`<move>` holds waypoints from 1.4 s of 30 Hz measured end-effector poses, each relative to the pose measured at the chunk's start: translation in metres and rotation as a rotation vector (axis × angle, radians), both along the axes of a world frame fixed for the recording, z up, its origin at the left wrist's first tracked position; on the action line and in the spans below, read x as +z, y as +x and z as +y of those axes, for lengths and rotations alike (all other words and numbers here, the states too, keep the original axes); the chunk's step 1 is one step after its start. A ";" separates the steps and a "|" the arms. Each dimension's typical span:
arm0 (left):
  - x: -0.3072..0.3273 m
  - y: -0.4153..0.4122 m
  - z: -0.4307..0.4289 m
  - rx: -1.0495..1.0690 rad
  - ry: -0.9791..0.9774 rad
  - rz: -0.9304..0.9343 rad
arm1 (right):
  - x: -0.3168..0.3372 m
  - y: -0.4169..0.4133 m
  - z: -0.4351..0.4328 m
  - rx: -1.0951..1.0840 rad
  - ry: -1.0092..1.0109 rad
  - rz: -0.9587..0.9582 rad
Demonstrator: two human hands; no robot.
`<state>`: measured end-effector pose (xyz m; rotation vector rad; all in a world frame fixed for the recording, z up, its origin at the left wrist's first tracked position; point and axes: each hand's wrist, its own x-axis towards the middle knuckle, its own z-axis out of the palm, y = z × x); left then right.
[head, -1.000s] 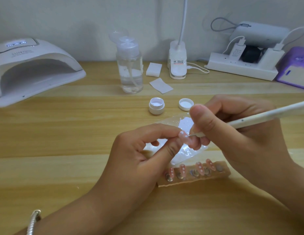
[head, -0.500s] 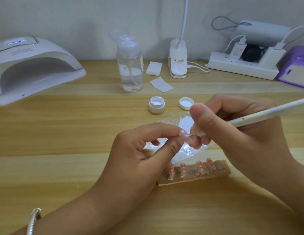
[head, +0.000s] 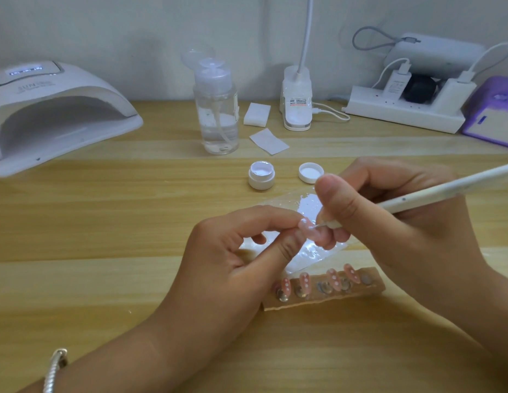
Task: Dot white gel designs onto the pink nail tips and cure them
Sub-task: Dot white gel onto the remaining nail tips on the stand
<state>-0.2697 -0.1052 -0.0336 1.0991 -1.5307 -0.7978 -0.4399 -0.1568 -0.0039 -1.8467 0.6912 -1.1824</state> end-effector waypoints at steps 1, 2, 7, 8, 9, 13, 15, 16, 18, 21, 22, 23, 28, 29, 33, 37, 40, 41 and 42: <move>0.000 0.000 0.000 0.004 -0.004 -0.016 | 0.000 -0.001 0.000 -0.009 -0.003 -0.036; -0.001 0.001 -0.001 0.009 -0.006 -0.028 | 0.000 0.000 0.000 -0.017 -0.001 -0.046; -0.001 0.001 0.000 0.012 -0.002 -0.019 | 0.000 0.000 -0.002 0.005 0.006 -0.091; -0.001 0.000 0.000 0.018 -0.006 -0.020 | 0.001 0.000 -0.004 0.002 0.010 -0.117; 0.000 0.000 0.001 0.022 -0.006 -0.007 | 0.003 0.000 -0.006 -0.007 0.020 -0.155; 0.000 -0.001 0.001 0.017 0.022 0.060 | 0.007 -0.006 -0.019 -0.098 0.060 -0.267; 0.000 -0.001 0.001 0.021 0.018 0.035 | 0.007 -0.010 -0.027 -0.173 0.056 -0.214; 0.001 0.000 0.000 0.027 0.005 0.003 | 0.005 -0.013 -0.031 -0.209 0.046 -0.157; 0.000 0.000 0.000 0.040 -0.009 -0.040 | -0.002 -0.019 -0.038 -0.265 0.009 0.000; -0.001 0.000 0.000 0.043 0.025 -0.025 | -0.013 -0.023 -0.043 -0.262 0.046 0.131; -0.001 0.000 -0.001 0.039 0.039 -0.018 | -0.015 -0.023 -0.044 -0.270 0.058 0.151; -0.002 0.001 -0.001 0.038 0.048 -0.021 | -0.018 -0.023 -0.045 -0.285 0.053 0.173; -0.005 0.001 -0.002 0.015 0.088 0.010 | -0.026 -0.023 -0.050 -0.275 0.012 0.279; -0.005 0.002 -0.002 0.010 0.095 0.016 | -0.027 -0.023 -0.051 -0.267 0.016 0.290; -0.007 0.003 -0.003 0.010 0.116 0.010 | -0.029 -0.025 -0.052 -0.272 -0.006 0.274; -0.009 0.002 -0.004 0.020 0.135 -0.023 | -0.031 -0.024 -0.052 -0.271 -0.018 0.262; -0.008 0.002 -0.005 0.024 0.137 -0.051 | -0.032 -0.024 -0.051 -0.283 -0.033 0.246; -0.008 0.002 -0.005 0.025 0.137 -0.049 | -0.032 -0.024 -0.052 -0.294 -0.035 0.244; -0.007 0.002 -0.005 0.026 0.137 -0.050 | -0.032 -0.024 -0.052 -0.298 -0.035 0.247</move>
